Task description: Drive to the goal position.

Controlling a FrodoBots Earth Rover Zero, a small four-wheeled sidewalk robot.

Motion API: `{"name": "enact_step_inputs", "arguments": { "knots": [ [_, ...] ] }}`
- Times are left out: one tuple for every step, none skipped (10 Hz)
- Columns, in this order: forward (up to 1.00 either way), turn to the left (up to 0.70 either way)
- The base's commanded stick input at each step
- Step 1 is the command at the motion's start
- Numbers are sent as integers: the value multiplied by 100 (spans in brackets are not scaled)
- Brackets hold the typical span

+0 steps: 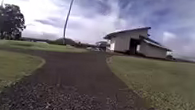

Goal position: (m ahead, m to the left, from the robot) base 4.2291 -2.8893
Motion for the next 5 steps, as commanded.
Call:
{"name": "enact_step_inputs", "arguments": {
  "knots": [
    [50,-16],
    [50,-50],
    [50,-50],
    [50,-50],
    [50,-50]
  ]
}}
